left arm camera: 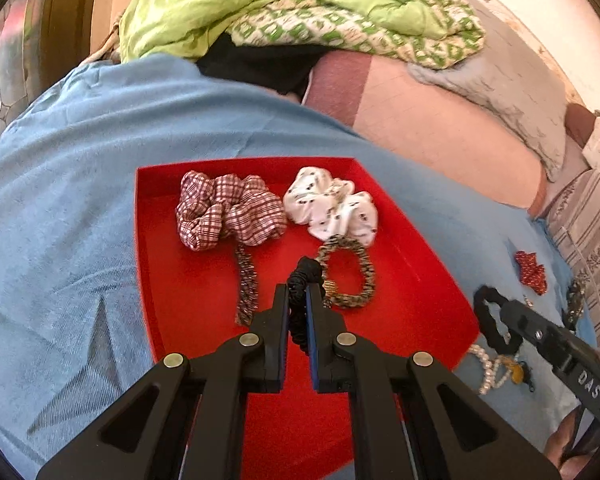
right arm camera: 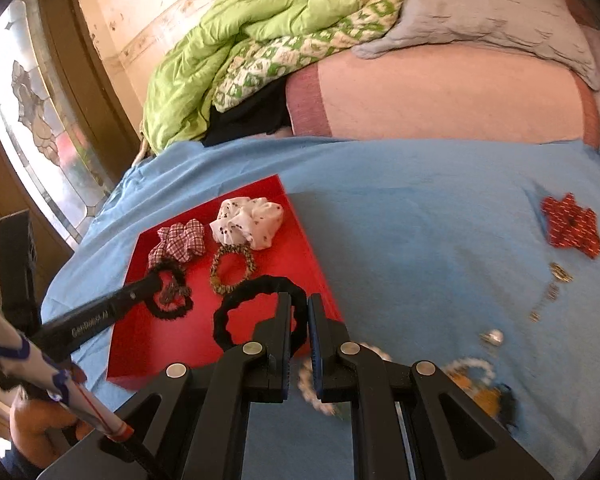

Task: Organize jewelry
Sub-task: 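Carry both black hair ties over the red tray, then open both grippers to drop the black hair ties into the tray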

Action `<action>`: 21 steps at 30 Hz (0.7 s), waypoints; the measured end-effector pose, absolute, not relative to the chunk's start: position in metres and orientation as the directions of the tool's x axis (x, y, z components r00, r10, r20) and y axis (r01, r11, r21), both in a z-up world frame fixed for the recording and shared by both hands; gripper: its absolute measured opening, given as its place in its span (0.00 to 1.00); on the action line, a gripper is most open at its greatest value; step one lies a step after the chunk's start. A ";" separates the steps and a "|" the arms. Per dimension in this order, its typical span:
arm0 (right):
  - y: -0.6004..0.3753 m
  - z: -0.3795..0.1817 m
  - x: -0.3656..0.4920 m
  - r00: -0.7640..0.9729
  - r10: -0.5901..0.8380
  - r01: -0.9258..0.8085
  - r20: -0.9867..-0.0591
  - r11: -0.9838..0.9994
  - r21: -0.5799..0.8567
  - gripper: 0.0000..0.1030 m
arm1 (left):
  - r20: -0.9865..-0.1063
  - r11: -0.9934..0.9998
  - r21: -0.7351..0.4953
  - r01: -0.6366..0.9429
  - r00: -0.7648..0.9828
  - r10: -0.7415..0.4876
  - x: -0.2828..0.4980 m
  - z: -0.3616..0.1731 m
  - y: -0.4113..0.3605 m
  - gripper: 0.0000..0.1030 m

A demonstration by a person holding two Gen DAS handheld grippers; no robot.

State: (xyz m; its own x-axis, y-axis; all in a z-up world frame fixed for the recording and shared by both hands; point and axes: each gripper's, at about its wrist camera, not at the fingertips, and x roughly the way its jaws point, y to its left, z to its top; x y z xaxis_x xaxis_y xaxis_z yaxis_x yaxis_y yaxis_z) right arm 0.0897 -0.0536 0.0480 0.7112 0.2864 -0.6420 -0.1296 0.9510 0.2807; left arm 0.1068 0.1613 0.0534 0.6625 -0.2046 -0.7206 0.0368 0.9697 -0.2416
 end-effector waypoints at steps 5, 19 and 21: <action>-0.039 0.037 0.121 0.686 0.282 -0.113 -0.671 0.952 0.285 0.09 | -0.735 0.970 -0.243 0.019 0.649 -0.197 0.117 0.047 0.165 0.07; -0.034 0.014 0.145 0.656 0.262 -0.113 -0.708 0.961 0.251 0.11 | -0.760 0.980 -0.201 0.010 0.629 -0.162 0.131 0.040 0.163 0.07; -0.033 0.014 0.145 0.659 0.252 -0.110 -0.708 0.964 0.242 0.11 | -0.763 0.981 -0.195 0.009 0.627 -0.157 0.132 0.039 0.162 0.07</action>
